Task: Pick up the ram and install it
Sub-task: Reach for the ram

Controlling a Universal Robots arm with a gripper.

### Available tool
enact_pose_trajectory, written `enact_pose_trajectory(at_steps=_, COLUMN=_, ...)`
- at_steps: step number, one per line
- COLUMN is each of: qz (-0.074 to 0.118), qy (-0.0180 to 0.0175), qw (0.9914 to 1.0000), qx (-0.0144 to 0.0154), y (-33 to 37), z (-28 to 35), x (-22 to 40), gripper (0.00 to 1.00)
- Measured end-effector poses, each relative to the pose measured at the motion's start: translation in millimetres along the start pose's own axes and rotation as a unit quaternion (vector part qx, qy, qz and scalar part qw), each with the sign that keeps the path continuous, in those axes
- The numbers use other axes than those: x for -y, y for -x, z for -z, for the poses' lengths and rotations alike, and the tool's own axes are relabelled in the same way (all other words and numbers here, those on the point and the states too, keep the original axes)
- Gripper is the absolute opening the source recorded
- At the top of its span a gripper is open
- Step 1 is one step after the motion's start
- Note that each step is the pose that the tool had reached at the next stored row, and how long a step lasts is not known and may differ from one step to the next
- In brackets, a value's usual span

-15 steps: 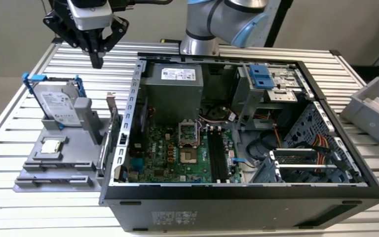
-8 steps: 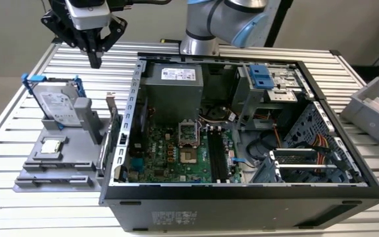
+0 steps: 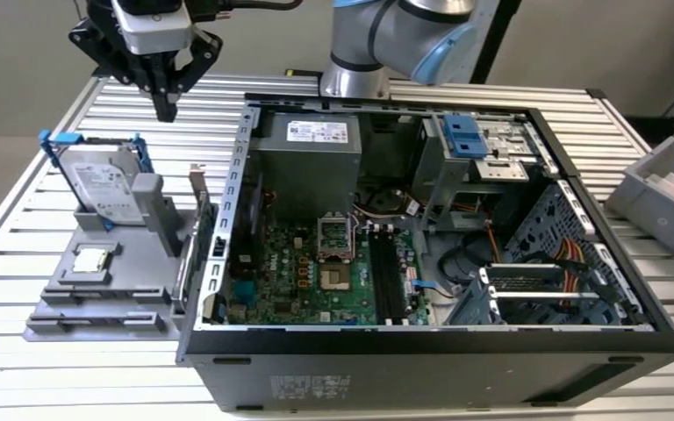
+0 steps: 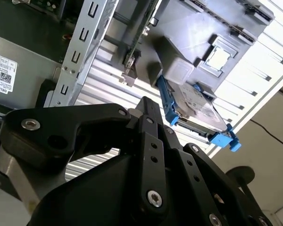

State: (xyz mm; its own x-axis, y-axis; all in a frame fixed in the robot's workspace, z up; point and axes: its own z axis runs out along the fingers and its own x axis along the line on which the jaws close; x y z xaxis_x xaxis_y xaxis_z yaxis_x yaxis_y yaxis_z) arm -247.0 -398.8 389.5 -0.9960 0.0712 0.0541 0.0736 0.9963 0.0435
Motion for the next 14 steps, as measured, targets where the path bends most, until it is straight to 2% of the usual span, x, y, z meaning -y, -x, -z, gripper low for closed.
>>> enact_pose_trajectory(at_steps=14, qz=0.000, qy=-0.0004, qw=0.99998, qx=-0.0055, y=-3.7, z=-0.9, x=0.3, gripper=0.00)
